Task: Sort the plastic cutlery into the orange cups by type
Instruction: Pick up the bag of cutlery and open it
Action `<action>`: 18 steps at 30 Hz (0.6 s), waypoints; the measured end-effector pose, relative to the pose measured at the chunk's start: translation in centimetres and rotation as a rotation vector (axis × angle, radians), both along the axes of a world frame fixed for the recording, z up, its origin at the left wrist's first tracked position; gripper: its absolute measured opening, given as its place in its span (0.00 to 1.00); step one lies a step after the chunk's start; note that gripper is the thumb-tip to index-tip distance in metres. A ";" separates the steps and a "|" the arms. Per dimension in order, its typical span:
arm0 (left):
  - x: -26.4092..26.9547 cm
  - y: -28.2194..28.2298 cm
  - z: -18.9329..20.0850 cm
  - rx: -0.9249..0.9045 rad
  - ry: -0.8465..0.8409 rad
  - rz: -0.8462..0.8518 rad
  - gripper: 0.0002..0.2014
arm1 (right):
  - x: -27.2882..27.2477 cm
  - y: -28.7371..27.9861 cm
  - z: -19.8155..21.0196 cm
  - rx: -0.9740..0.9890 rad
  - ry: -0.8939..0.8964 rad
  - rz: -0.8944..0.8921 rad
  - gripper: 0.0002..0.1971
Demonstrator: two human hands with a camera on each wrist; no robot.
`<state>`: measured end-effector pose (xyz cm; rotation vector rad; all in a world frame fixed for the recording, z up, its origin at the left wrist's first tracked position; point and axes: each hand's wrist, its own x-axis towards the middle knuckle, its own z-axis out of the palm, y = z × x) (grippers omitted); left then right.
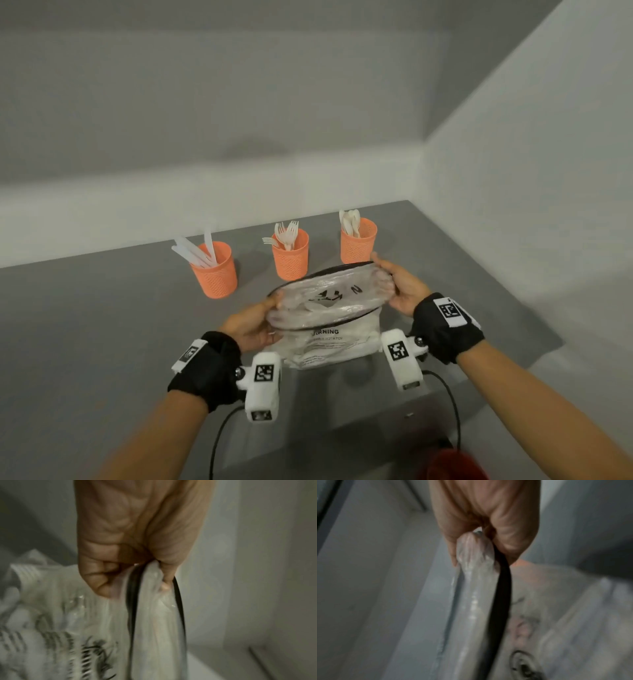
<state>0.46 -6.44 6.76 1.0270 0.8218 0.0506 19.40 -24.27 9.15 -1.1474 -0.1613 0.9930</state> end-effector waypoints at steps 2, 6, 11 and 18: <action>0.2 0.9 0.2 -0.176 -0.077 0.148 0.12 | -0.5 -1.3 -0.1 -0.197 -0.268 0.207 0.20; 1.3 0.5 0.5 -0.258 -0.105 0.243 0.16 | -2.3 -2.5 -0.5 -0.522 -0.641 0.664 0.12; 2.3 -1.0 0.1 -0.167 -0.074 0.199 0.17 | -1.8 -2.9 -2.1 -0.473 -0.401 0.607 0.09; 1.0 0.2 -0.9 0.568 0.183 -0.544 0.28 | 1.2 -3.0 -1.9 0.034 0.269 -0.137 0.09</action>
